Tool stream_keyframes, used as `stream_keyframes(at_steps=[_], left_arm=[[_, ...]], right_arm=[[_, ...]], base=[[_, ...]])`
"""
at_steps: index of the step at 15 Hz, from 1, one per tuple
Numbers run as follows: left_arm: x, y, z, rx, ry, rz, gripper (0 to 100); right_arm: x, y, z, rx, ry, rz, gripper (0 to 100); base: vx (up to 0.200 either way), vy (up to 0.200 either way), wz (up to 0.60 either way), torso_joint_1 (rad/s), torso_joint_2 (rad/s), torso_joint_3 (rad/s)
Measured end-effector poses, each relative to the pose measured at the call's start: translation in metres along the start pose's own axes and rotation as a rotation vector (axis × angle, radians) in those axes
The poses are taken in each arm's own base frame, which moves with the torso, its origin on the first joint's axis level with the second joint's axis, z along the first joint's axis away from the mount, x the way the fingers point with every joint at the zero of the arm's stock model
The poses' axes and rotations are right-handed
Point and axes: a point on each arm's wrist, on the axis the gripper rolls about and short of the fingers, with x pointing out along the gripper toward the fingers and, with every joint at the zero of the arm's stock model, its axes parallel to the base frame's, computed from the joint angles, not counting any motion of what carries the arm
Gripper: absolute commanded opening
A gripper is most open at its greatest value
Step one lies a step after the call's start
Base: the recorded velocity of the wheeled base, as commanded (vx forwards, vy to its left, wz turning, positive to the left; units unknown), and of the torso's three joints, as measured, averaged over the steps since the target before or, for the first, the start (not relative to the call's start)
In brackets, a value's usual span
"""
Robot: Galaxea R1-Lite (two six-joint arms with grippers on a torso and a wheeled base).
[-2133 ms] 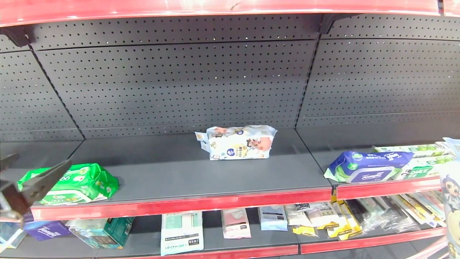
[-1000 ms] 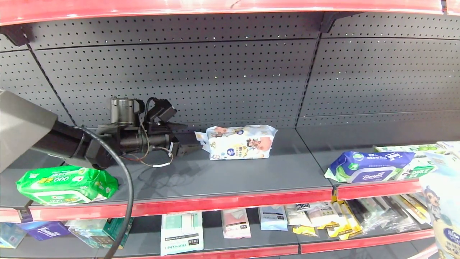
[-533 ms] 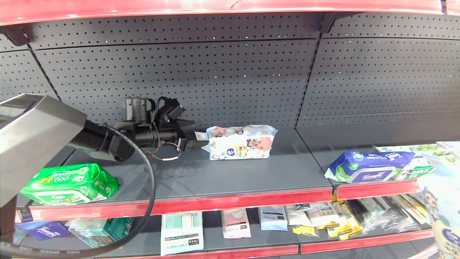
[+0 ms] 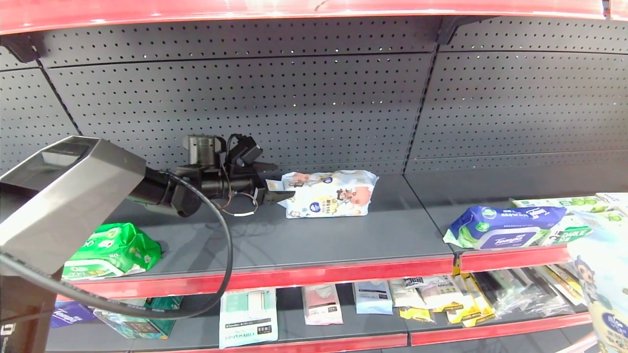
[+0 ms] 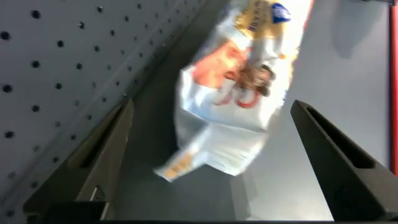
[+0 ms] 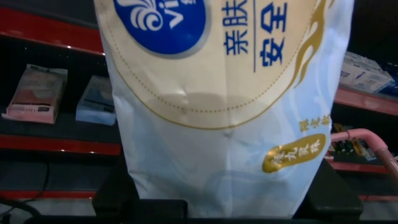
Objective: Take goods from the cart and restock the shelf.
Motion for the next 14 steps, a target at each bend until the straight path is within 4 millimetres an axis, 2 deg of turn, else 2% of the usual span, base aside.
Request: stream_keyframes(at_steps=[2,5,14], left_arm=[[0.010,0.006,0.001,0.021,-0.020,0.002,100],[0.027,0.001,-0.001,0.029,-0.030,-0.030,100],[0.059,-0.001,-0.015,0.023,-0.048,-0.093,100]], right_arm=[[0.000,0.000,0.000,-0.001,0.000,0.000,0],[0.000,0.000,0.000,-0.008,0.000,0.000,0],[0.000,0.000,0.000,-0.018,-0.001,0.001,0]], base=[[0.000,0.000,0.00,0.000,0.00,0.000],[0.000,0.000,0.00,0.000,0.00,0.000],[0.000,0.000,0.00,0.000,0.00,0.000]])
